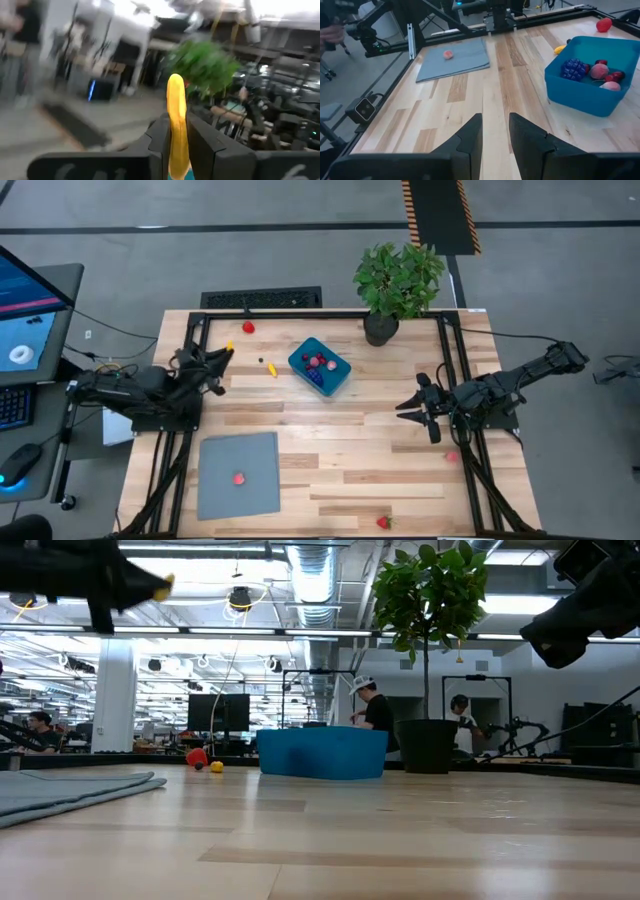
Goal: Pick and placing Produce into tupperware
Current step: Put the bottom corn into the container
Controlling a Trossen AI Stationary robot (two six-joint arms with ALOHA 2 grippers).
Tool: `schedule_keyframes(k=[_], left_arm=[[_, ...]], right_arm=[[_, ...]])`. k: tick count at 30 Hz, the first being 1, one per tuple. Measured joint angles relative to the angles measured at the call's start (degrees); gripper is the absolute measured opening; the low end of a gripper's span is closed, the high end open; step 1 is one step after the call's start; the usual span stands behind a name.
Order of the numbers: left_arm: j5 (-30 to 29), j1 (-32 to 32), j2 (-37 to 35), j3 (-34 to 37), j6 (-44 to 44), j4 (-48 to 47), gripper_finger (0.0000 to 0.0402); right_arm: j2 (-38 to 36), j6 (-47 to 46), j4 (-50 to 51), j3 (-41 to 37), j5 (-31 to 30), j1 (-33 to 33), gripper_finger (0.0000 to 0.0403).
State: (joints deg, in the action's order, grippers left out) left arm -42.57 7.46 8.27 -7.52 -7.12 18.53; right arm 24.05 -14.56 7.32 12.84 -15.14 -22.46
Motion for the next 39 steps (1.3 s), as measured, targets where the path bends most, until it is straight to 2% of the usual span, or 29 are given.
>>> schedule_keyframes(k=[3,12,16,18,21,27,33,36,39], left_arm=[[1.3,-2.0,3.4,0.0,-8.5,-2.6,0.0040],[9.9,-10.6,18.0,0.0,-13.7,-0.7,0.0040],[18.7,-16.3,25.0,0.0,-15.1,2.7,0.0040],[24.1,-19.2,29.2,0.0,-16.3,6.8,0.0040],[28.9,-22.5,35.7,-0.3,-16.6,12.5,0.0040],[34.8,-27.0,48.3,-6.8,-16.0,14.0,0.0040],[42.5,-29.4,61.2,-16.2,-10.6,13.5,0.0040],[45.9,-30.6,67.0,-21.4,-9.1,9.9,0.0040],[46.4,-31.5,73.1,-26.3,-6.9,4.1,0.0040]], right_arm=[[0.0,0.0,0.0,0.0,-0.2,0.0,0.0118],[0.0,1.0,0.0,0.0,-0.4,1.3,0.0118],[0.0,1.5,0.0,0.0,-0.4,2.4,0.0118],[0.0,1.5,0.0,0.0,-0.4,2.8,0.0118],[0.0,1.5,0.0,0.0,-0.4,3.1,0.0118],[0.0,1.5,0.0,0.0,-0.4,3.1,0.0118],[0.0,1.2,0.0,0.0,-0.3,3.0,0.0118],[0.0,1.1,0.0,0.0,-0.1,3.0,0.0118],[0.0,1.1,0.0,0.0,-0.1,3.0,0.0118]])
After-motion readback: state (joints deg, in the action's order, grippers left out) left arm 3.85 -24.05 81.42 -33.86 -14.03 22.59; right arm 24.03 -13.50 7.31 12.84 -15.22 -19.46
